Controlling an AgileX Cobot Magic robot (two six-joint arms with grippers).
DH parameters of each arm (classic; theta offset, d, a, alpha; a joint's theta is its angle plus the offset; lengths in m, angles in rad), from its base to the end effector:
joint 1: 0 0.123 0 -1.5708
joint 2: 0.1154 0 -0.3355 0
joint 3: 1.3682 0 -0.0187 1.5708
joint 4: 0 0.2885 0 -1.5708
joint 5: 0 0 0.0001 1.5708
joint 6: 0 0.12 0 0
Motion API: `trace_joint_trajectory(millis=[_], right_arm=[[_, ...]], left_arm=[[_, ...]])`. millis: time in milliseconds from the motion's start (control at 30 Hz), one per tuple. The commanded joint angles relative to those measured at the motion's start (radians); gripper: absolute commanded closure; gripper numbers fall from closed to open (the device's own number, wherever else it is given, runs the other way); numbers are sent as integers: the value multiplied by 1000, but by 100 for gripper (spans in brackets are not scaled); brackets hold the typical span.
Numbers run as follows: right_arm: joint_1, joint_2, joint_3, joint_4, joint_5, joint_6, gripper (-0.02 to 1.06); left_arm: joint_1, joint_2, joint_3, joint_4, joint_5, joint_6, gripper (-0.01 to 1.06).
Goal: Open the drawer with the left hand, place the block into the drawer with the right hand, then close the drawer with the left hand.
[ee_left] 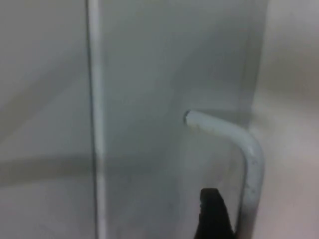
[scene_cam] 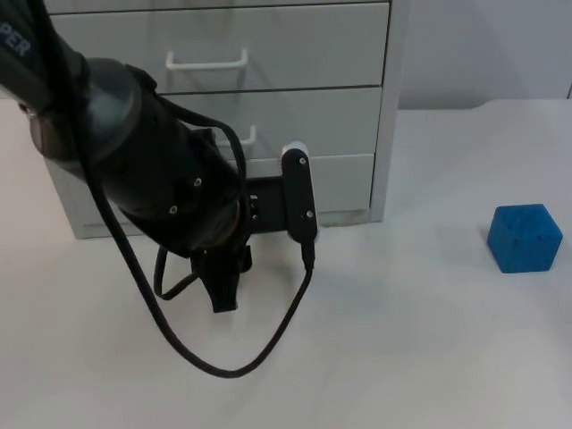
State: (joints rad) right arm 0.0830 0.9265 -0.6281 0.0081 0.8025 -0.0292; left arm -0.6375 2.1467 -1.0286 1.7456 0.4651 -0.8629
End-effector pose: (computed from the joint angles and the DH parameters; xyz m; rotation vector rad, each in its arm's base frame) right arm 0.1794 0.0156 0.2686 -0.1398 2.5810 0.0295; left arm 0.3863 -0.2200 0.0565 1.6040 1.9241 0.6836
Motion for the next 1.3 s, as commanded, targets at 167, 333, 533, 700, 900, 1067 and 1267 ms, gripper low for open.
trace_joint_trajectory(millis=[167,333,533,700,900,1067,1267], right_arm=[[-2,-1,-4,5,-9,-1,-1],[-2,-1,-4,5,-11,16,-1],[-2,-1,-4,-3,-11,16,-1],[-2,-1,-4,-3,-11,16,-1],[-2,-1,-4,-3,-11,16,-1],[-2,-1,-4,-3,-11,16,-1],[-2,-1,-4,-3,-11,16,-1]], left_arm=[[-7,16,-12,-1,-6,23,105],[-41,-4,-7,-105,-6,108,105],[-135,-132,106,-277,-63,278,105],[-219,-253,236,-381,-63,344,105],[-292,-315,295,-568,-108,398,105],[-292,-315,296,-767,-163,547,105],[-292,-315,296,-882,-176,712,105]])
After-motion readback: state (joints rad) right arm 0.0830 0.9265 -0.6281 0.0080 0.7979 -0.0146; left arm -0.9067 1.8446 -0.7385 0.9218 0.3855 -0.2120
